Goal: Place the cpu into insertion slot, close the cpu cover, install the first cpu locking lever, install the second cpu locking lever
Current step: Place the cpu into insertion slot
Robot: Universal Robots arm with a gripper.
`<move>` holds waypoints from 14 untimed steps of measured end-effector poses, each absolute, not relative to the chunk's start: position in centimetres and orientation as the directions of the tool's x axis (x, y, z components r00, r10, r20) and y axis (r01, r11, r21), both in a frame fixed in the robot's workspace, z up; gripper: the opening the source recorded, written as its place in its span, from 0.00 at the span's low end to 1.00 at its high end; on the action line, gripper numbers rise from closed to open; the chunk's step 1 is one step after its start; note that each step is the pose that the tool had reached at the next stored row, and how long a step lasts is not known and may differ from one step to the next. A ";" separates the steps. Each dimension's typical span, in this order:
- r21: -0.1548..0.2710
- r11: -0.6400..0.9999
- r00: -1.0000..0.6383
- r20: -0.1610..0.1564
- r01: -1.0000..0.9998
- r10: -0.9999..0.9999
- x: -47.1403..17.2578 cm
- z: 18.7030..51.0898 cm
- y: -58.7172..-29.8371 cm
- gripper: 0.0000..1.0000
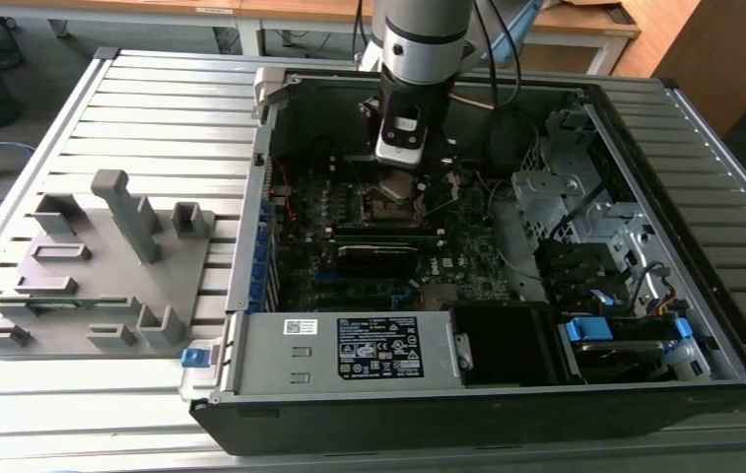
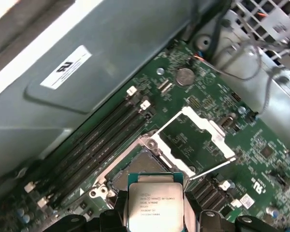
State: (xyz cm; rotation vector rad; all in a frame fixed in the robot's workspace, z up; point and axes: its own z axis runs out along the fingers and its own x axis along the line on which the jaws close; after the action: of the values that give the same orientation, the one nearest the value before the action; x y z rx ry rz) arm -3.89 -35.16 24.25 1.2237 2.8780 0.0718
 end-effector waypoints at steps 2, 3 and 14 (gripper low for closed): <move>0.048 0.670 -0.671 0.006 0.741 0.741 -3.9 24.2 -35.2 0.54; 0.047 0.659 -0.659 0.006 0.751 0.752 -3.9 24.2 -35.2 0.54; 0.048 0.577 -0.578 0.006 0.816 0.816 -3.9 24.2 -35.2 0.54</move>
State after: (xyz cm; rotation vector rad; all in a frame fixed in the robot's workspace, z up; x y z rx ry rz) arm -3.89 -35.16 24.19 1.4358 2.7745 0.0700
